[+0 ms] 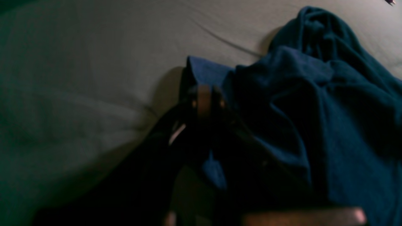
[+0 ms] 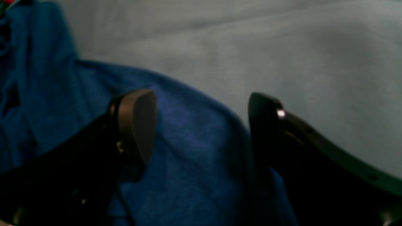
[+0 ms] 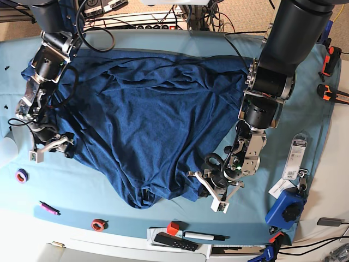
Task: Layout the t-shirt on the table in an organized manner, then fold the t-shirt properly
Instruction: 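Grasp the shirt side with the right gripper and drag the hem corner with the left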
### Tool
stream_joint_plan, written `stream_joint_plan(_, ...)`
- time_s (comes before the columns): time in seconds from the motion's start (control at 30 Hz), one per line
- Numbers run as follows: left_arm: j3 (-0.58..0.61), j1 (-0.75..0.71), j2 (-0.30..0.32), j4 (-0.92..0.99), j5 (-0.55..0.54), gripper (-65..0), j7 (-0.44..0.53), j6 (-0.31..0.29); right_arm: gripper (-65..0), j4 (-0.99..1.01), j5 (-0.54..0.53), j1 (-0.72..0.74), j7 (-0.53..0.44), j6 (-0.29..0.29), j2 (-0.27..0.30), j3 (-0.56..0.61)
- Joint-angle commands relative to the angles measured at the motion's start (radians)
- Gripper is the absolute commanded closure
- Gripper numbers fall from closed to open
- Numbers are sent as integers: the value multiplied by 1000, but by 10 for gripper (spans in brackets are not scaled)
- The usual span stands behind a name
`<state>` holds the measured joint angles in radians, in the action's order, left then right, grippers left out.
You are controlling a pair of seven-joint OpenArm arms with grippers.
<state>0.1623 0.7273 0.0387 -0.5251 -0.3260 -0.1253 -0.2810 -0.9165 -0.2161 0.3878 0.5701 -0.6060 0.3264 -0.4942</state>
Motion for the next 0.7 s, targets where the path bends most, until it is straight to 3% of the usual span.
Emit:
stream_joint_plan(0.0, -1, 40, 1, -16, -10, 0, 29, -8, -439, -17, 0, 27, -34, 6, 25, -2)
stream_joint_plan(0.23, -1, 40, 8, -16, -12, 0, 29, -61, -437, 59, 60, 25, -87, 70, 46, -2)
stream_joint_plan(0.47, -1, 40, 8, -16, -37, 0, 29, -60, -416, 165, 55, 25, -152, 33, 53, -2)
stream_joint_plan(0.53, -1, 40, 8, -16, -37, 0, 29, -60, -322, 165, 25, 28, -150, 0, 53, -2)
stream_joint_plan(0.6, -1, 40, 8, -16, -37, 0, 29, -60, -149, 165, -20, 28, -136, -38, 52, -2)
stream_joint_plan(0.67, -1, 40, 10, -16, -37, 0, 29, -60, -7, 165, -71, 28, -113, -37, 51, -2)
